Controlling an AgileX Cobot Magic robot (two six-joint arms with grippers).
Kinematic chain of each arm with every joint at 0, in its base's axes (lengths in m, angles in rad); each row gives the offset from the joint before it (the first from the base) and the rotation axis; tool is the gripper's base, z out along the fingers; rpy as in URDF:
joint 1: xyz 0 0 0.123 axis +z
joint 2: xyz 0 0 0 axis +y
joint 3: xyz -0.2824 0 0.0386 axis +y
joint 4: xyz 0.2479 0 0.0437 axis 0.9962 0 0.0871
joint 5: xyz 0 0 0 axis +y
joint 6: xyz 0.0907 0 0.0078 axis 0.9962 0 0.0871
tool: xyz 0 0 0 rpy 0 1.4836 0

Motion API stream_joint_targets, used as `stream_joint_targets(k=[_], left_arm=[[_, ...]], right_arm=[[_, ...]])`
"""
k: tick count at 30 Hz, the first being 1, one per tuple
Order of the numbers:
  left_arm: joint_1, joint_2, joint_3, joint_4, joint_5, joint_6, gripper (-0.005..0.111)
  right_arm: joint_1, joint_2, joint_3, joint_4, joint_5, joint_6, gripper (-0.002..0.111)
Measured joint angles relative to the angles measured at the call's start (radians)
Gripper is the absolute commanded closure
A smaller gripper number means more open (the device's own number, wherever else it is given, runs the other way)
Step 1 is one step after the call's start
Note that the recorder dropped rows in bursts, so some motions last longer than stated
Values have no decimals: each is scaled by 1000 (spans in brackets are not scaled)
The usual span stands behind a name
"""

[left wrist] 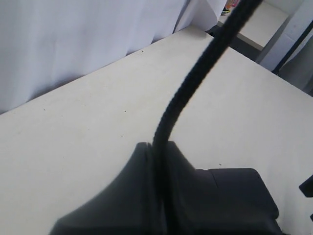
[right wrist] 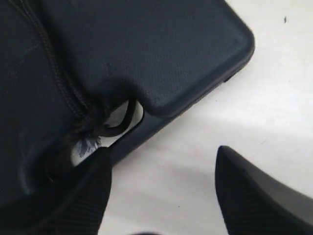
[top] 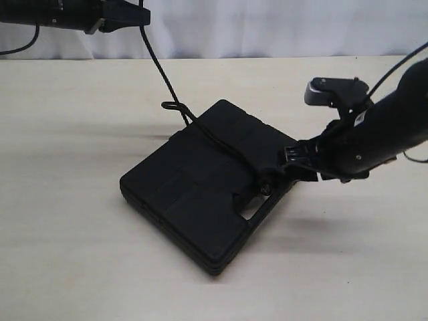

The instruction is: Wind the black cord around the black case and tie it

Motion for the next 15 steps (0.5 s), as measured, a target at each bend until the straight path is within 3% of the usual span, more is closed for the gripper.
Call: stream_joint_targets(k=[7,15], left_arm=[[0,0,0,0,46,-16,107],[0,-16,0,10,69,-22,107]], right_arm=[[18,0,148,159,-242,44,50],[18,105,165,229,-360,51,50]])
